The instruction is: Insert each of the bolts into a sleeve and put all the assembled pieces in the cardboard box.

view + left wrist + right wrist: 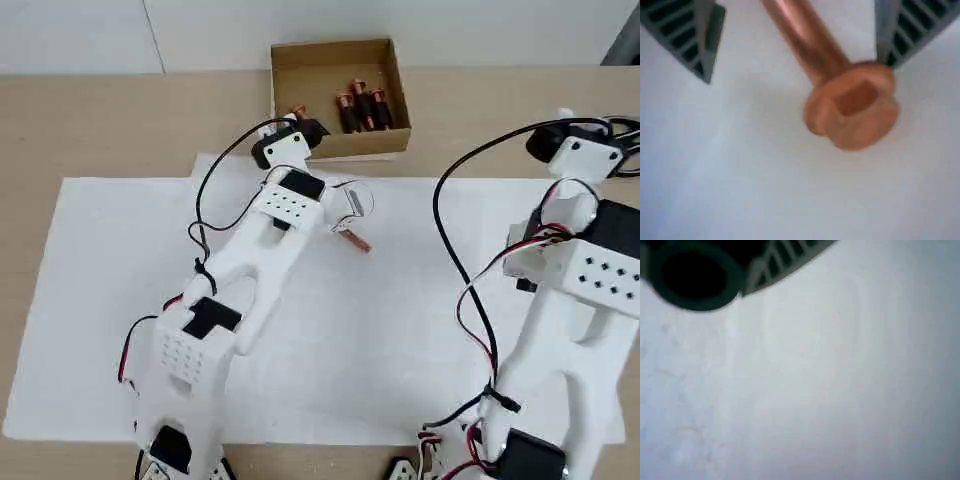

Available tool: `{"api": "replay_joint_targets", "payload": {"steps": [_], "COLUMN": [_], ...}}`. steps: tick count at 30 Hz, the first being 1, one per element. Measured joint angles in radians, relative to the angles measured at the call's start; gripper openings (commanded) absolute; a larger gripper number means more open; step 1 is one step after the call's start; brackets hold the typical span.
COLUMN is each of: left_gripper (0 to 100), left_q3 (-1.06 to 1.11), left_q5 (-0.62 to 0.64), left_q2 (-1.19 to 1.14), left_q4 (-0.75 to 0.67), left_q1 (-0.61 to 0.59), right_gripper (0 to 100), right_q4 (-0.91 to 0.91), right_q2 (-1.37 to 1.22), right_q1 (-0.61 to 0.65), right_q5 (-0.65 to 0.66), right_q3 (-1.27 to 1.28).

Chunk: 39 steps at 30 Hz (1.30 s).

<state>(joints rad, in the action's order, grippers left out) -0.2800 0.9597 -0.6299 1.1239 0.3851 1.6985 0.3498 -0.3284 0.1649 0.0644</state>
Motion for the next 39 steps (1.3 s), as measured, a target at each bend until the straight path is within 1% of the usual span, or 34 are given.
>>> {"api": "replay_joint_targets", "payload": {"steps": [2, 6, 7, 19, 21, 23, 27, 30, 33, 36, 39], "left_gripper": [15, 2, 0, 1, 1, 1, 1, 1, 1, 1, 1], "left_q3": [-0.032, -0.058, -0.06, -0.071, -0.097, -0.147, -0.328, -0.482, -0.588, -0.594, -0.543], "left_q5": [0.014, 0.02, 0.02, 0.02, 0.002, -0.063, -0.269, -0.422, -0.508, -0.575, -0.701], "left_q2": [-0.018, -0.038, -0.038, -0.041, -0.043, -0.044, -0.044, -0.044, -0.044, -0.044, -0.058], "left_q4": [0.017, 0.031, 0.031, 0.031, 0.043, 0.086, 0.233, 0.387, 0.548, 0.6, 0.606], "left_q1": [-0.003, -0.005, -0.005, -0.005, -0.005, -0.006, -0.006, -0.012, -0.037, -0.08, -0.115], "right_gripper": [0.3, 0.3, 0.3, 0.3, 0.3, 0.3, 0.3, 0.3, 0.3, 0.3, 0.3], "right_q4": [0.0, 0.0, 0.0, 0.0, 0.0, 0.0, 0.0, 0.0, 0.0, 0.0, 0.0], "right_q2": [0.0, 0.0, 0.0, 0.0, 0.0, 0.0, 0.0, 0.0, 0.0, 0.0, 0.0], "right_q1": [0.0, -0.002, -0.002, -0.002, -0.002, -0.002, -0.002, -0.002, -0.002, -0.002, -0.002], "right_q5": [0.0, 0.0, 0.0, 0.0, 0.0, 0.0, 0.0, 0.0, 0.0, 0.0, 0.0], "right_q3": [0.0, 0.0, 0.0, 0.0, 0.0, 0.0, 0.0, 0.0, 0.0, 0.0, 0.0]}}
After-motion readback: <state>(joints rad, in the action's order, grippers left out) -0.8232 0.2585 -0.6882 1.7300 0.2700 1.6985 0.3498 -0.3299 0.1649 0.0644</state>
